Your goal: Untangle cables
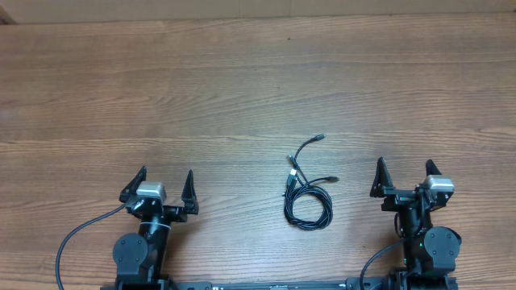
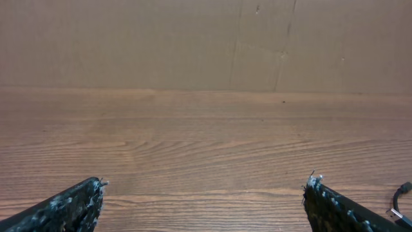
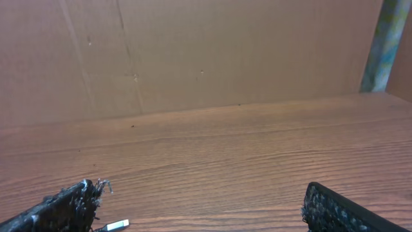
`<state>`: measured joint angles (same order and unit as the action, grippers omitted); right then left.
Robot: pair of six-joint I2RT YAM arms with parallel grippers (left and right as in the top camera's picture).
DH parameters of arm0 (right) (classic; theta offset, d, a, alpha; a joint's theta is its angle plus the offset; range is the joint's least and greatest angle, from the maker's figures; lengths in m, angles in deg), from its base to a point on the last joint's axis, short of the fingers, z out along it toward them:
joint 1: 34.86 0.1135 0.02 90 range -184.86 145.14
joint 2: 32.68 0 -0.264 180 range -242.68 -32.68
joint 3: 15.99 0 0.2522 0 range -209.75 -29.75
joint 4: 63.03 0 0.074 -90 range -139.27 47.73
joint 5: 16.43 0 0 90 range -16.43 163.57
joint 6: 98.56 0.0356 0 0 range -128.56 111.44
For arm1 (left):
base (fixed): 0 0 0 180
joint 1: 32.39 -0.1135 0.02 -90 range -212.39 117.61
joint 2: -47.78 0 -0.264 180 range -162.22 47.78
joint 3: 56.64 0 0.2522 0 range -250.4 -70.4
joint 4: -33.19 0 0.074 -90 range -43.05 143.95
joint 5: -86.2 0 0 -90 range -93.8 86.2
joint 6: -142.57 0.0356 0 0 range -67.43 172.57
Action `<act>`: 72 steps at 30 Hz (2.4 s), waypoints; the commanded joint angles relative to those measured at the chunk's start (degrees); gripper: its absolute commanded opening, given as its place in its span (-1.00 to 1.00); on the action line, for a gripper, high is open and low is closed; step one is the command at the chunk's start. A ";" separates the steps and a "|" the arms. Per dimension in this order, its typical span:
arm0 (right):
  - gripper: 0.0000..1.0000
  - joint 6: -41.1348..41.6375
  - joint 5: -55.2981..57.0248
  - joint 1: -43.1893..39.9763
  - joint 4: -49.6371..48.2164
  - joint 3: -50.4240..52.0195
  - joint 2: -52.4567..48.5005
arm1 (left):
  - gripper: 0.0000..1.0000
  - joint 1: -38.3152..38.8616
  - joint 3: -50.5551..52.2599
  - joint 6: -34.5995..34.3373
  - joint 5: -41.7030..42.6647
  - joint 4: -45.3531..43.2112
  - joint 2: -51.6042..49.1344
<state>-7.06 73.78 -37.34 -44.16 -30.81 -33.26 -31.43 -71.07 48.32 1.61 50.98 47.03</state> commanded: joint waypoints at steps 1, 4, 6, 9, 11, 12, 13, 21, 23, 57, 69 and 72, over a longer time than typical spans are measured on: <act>1.00 -0.09 -0.33 0.15 -0.33 0.61 0.24 | 0.99 0.20 0.39 0.87 0.57 -0.04 0.44; 0.99 -0.09 -0.33 0.15 -0.33 0.61 0.24 | 0.99 0.20 0.39 0.87 0.57 -0.04 0.44; 1.00 -0.09 -0.33 0.15 -0.33 0.61 0.24 | 0.99 0.20 0.39 0.87 0.57 -0.04 0.44; 1.00 -0.09 -0.33 0.15 -0.33 0.61 0.24 | 0.99 0.20 0.39 0.87 0.57 -0.04 0.44; 0.99 -0.09 -0.33 0.15 -0.33 0.61 0.24 | 0.99 0.20 0.39 0.87 0.57 -0.04 0.44; 1.00 -0.09 -0.33 0.15 -0.33 0.61 0.24 | 0.99 0.20 0.39 0.87 0.57 -0.04 0.44; 1.00 -0.09 -0.33 0.15 -0.33 0.61 0.24 | 0.99 0.20 0.39 0.85 0.57 -0.04 0.44; 0.99 -0.09 -0.33 0.15 -0.33 0.61 0.24 | 0.99 0.20 0.39 0.85 0.57 -0.04 0.44; 1.00 -0.09 -0.33 0.15 -0.33 0.61 0.24 | 0.99 0.20 0.39 0.87 0.57 -0.04 0.44; 1.00 -0.09 -0.33 0.15 -0.33 0.61 0.24 | 0.99 0.20 0.39 -0.92 0.07 -0.35 0.44; 1.00 -0.09 -0.33 0.15 -0.33 0.61 0.24 | 0.99 0.20 -2.62 -10.80 21.53 -1.20 0.44; 1.00 -0.09 -0.33 0.15 -0.33 0.61 0.24 | 0.99 0.20 -4.90 -12.96 22.64 2.21 0.44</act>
<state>-7.08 73.76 -37.34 -44.16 -30.81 -33.26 -31.43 -72.18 40.14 19.97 51.51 47.03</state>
